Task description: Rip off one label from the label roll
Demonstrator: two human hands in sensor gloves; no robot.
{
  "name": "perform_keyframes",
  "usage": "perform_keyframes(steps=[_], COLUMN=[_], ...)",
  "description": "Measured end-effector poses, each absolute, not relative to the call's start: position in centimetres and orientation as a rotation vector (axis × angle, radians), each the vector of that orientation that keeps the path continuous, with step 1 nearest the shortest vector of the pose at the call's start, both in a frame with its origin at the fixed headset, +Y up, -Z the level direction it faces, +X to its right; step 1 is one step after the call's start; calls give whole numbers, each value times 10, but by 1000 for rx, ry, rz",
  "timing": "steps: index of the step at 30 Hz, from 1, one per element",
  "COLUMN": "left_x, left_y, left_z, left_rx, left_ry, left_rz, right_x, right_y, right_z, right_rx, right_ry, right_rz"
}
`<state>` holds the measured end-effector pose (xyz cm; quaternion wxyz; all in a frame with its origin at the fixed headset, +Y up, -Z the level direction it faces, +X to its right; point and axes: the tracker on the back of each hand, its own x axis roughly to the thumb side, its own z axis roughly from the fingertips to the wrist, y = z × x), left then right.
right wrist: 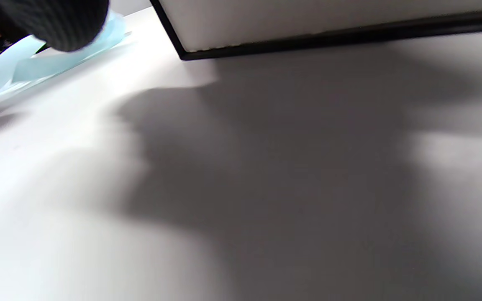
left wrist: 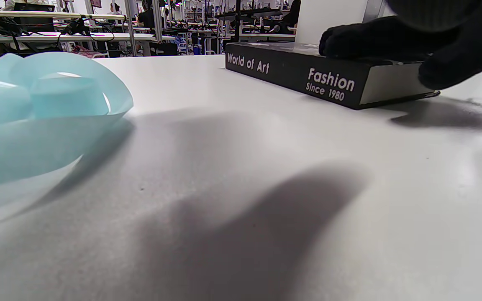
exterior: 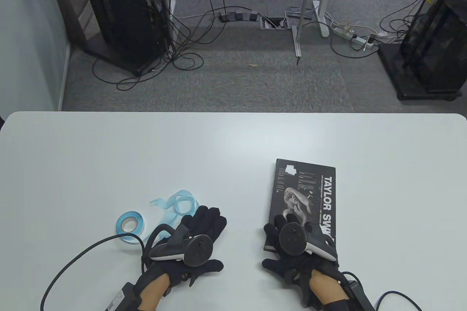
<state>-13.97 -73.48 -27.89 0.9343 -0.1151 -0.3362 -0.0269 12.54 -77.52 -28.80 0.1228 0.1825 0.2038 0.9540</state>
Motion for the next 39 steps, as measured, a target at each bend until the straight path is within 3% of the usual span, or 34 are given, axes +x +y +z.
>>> perform_keyframes(steps=[10, 29, 39], left_x=[-142, -144, -152], left_y=[-732, -731, -731], left_z=[-277, -275, -275], left_rx=[-207, -184, -185], left_ry=[-689, -685, -655], left_rz=[-45, -31, -23], right_x=[89, 10, 9], right_y=[-777, -778, -778], right_z=[-274, -282, -283], right_rx=[652, 774, 773], right_ry=[636, 651, 591], right_rz=[2780, 2784, 2742])
